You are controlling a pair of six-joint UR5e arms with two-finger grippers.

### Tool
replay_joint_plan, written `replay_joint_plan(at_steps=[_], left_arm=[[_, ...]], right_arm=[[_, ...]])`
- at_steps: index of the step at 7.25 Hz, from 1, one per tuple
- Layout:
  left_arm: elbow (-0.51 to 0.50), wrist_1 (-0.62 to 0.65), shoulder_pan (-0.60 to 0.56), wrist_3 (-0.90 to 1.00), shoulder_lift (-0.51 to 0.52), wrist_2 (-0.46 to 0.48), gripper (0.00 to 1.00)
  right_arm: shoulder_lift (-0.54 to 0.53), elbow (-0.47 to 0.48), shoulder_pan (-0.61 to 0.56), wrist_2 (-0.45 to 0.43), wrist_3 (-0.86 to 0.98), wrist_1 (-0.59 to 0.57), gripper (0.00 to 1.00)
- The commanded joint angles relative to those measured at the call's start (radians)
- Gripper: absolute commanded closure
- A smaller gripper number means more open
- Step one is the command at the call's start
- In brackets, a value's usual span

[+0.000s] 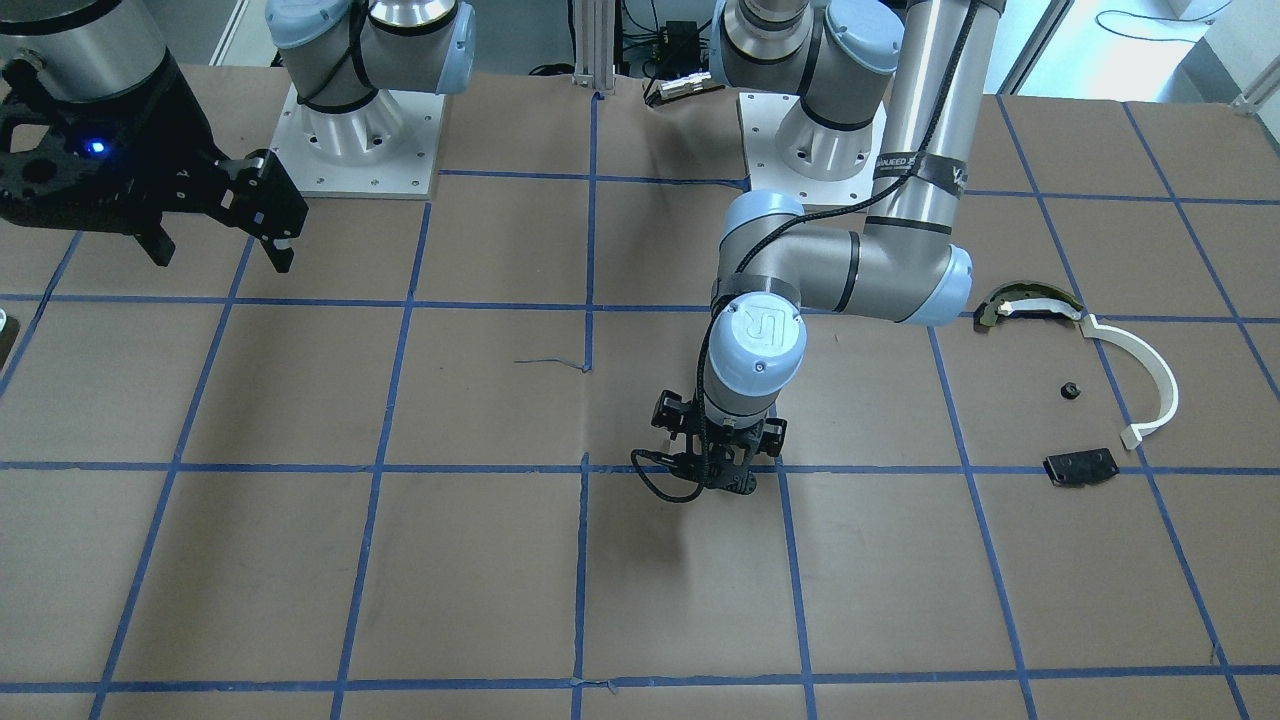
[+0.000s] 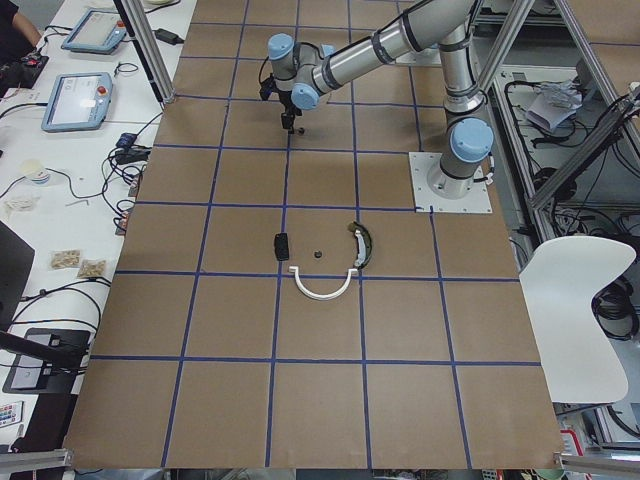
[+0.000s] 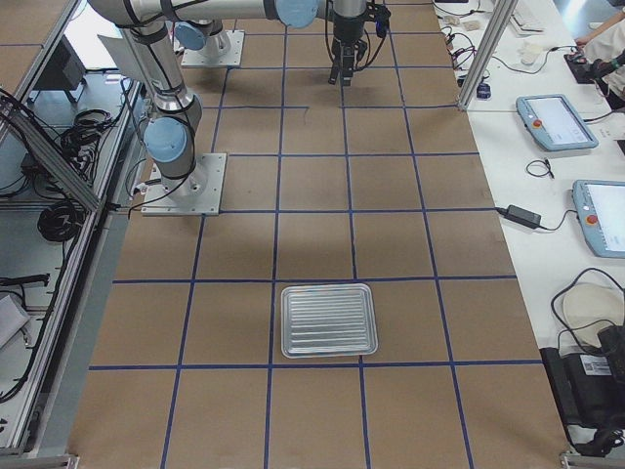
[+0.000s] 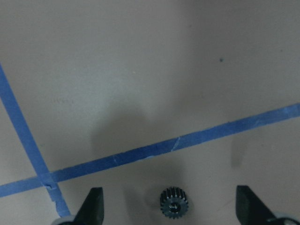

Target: Place bearing gear from tray to pile

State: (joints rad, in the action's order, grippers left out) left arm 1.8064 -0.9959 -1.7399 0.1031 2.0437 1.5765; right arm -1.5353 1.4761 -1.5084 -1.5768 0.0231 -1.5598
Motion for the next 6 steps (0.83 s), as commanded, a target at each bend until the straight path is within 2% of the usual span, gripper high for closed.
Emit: replay_joint_plan(at_steps=[1,4,6], left_arm=[[0.001,-0.003,-0.001,0.000,0.006,0.004,0.00],[0.005,-0.023,-0.001,-0.003,0.006,0.004,0.00],[0.002,-0.026,0.000,-0.010,0.006,0.004,0.19]], right_arm=[[0.033,-0.016,-0.009,0.000,0.003,-0.016,0.00],[0.044,-0.022,-0.009,-0.006,0.031,-0.017,0.00],[0.043,-0.020,-0.009,-0.006,0.032,-0.022,0.00]])
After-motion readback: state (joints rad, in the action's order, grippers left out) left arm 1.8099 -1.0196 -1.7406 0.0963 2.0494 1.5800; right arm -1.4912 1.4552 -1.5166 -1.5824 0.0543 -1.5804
